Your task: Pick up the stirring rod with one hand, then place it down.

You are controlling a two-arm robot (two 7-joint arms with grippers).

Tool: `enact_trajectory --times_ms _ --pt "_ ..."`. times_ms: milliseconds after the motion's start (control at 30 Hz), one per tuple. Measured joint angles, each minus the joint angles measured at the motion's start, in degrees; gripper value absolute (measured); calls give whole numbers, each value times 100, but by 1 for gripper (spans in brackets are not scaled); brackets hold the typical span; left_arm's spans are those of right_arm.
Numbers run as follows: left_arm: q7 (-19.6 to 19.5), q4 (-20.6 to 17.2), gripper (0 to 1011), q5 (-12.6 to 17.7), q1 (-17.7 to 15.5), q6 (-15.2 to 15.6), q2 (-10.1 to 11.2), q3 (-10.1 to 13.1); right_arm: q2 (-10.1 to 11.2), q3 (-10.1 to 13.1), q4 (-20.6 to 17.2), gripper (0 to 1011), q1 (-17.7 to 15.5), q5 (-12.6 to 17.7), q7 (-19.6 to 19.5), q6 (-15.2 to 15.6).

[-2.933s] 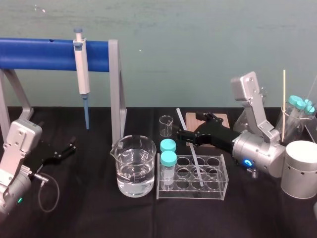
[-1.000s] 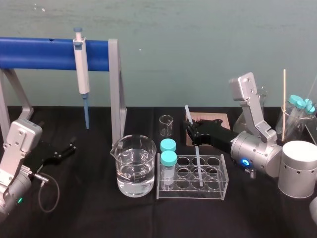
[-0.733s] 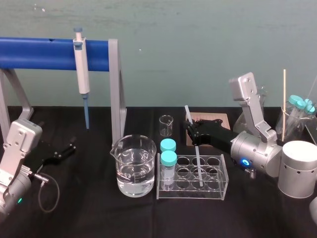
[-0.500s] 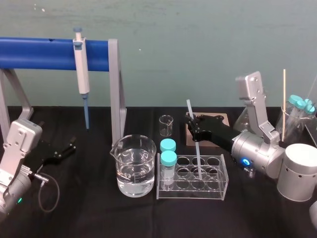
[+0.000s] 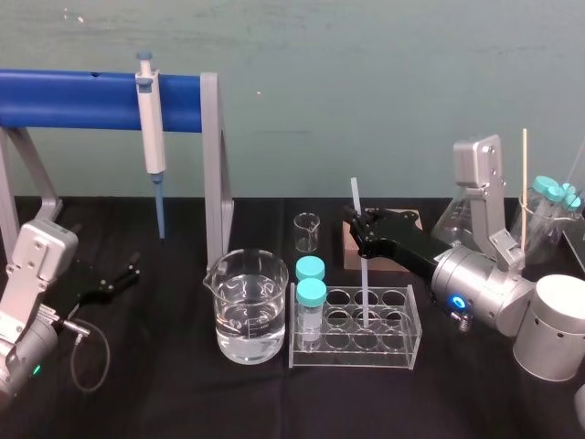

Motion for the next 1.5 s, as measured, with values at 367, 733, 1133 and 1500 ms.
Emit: enact_trajectory --times_ms 367,733,1133,1500 --pt "0 0 1000 0 0 0 0 0 157 -29 -283 66 -242 -58 226 -453" --pt "0 0 1000 0 0 0 0 0 271 41 -597 67 -519 -339 270 -1096" --pt "0 0 1000 0 0 0 0 0 265 391 -1094 67 -602 -387 266 -1587" --pt "0 0 1000 1 0 0 0 0 254 769 -1412 66 -696 -279 108 -1653"
